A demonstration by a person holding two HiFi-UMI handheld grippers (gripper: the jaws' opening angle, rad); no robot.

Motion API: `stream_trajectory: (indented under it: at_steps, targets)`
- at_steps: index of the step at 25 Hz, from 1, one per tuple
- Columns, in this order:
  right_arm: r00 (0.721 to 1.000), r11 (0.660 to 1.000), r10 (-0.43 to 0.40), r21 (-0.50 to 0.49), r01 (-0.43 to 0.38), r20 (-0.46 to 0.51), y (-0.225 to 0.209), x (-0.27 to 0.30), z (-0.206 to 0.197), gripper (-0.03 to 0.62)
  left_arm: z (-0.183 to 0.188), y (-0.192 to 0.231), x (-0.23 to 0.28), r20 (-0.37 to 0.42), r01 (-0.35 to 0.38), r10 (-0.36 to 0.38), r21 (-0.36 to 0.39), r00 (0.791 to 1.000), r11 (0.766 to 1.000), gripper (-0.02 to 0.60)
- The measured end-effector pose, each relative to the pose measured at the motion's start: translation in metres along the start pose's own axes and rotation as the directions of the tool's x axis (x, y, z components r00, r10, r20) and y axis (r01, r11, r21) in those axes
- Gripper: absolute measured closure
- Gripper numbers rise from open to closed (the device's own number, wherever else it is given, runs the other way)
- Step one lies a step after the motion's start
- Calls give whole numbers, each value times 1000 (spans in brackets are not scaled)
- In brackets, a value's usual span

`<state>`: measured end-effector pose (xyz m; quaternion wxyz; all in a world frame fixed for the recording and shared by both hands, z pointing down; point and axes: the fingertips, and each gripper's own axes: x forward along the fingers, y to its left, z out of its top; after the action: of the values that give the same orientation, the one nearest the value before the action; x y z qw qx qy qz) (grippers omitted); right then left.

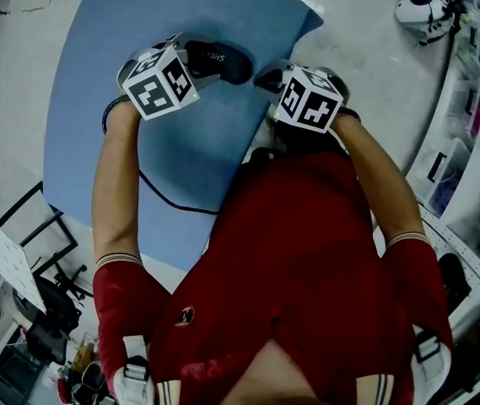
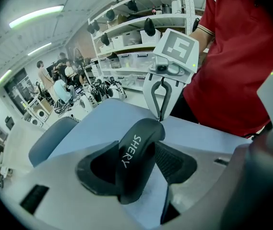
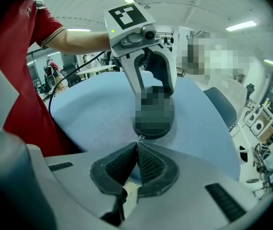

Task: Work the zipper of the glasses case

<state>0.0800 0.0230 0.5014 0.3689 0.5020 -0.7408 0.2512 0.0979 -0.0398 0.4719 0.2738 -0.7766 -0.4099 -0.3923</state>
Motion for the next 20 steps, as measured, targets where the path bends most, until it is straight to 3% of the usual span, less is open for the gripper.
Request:
stream_trajectory:
  at_steps: [7,20]
  targets:
    - [1000,999,-12,34,12,-7,3,4,0,595,3,0,0,50,-4,5,-20,999,1000,365]
    - [997,973,-21,230,5,69,13,17,13,595,3,2,0,104,-16,22,-62,994,998,364]
